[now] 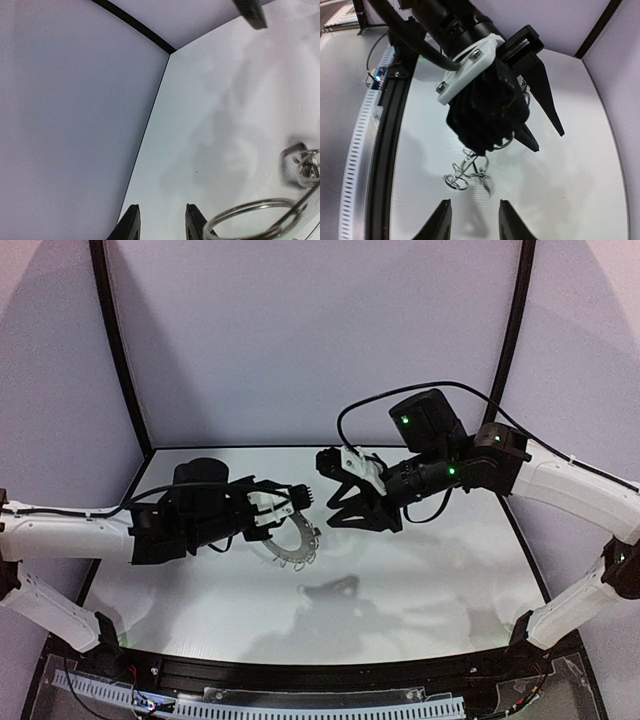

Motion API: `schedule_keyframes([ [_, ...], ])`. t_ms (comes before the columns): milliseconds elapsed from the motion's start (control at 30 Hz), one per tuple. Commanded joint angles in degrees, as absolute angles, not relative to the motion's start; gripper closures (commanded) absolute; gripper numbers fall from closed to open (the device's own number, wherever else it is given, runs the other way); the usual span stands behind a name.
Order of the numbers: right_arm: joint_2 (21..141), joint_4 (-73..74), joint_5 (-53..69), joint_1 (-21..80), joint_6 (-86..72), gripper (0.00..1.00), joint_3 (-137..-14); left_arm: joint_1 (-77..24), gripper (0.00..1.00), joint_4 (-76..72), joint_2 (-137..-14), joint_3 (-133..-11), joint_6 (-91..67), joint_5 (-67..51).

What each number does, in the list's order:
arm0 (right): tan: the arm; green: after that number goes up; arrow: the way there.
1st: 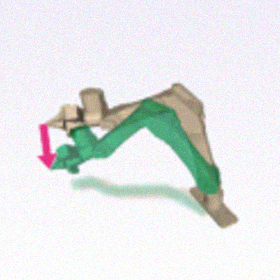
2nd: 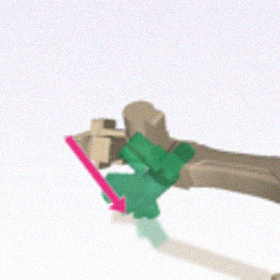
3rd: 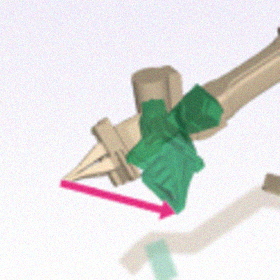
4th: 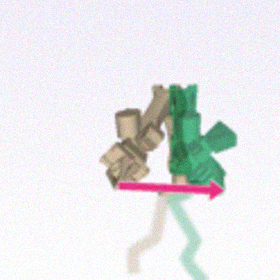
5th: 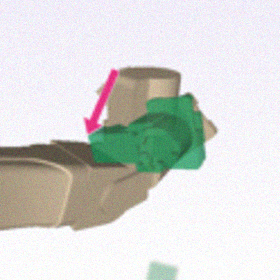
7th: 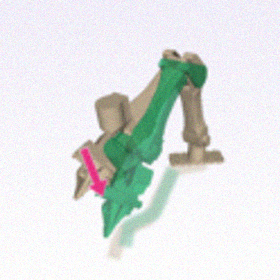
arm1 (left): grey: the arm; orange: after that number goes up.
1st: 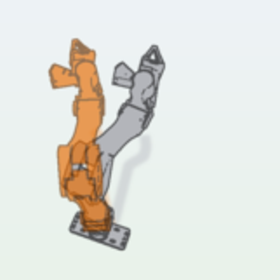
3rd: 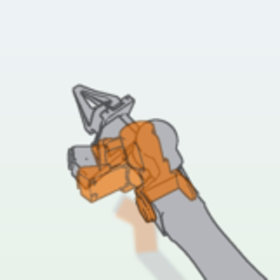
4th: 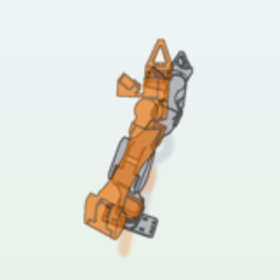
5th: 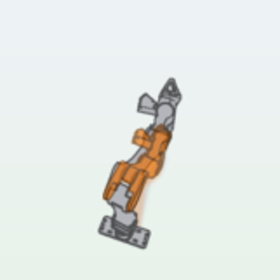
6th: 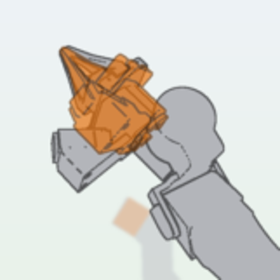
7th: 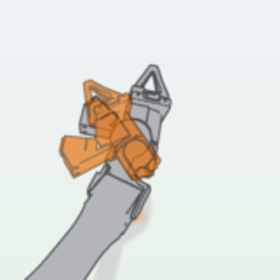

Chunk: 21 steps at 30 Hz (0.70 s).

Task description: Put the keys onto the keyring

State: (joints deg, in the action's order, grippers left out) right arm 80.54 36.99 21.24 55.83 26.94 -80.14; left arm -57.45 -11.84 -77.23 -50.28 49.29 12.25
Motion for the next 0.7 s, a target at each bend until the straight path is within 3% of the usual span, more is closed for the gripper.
schedule_keyframes([
  [0, 76.56, 28.22, 17.62, 55.63, 25.24, 0.46, -75.93, -57.15, 0.99, -4.41, -73.98, -54.68, 62.54, 15.29],
  [133, 72.68, 21.71, 16.57, 55.55, 24.05, 0.12, -70.11, -57.2, 0.99, 7.63, -70.56, -59.88, 63.29, 10.21],
  [200, 71.05, 18.33, 15.8, 55.47, 23.36, 0.02, -66.74, -57.1, 0.99, 14.85, -68.35, -64.27, 61.65, 4.83],
  [367, 66.68, 7.62, 14.22, 55.38, 22.17, 0.02, -58.31, -56.84, 0.99, 34.8, -66.99, -73.07, 55.71, -7.77],
  [667, 61.97, -2.71, 13.39, 55.37, 22.61, 0.02, -49.71, -56.76, 0.99, 48.44, -66.94, -78.55, 56.79, -20.81],
])
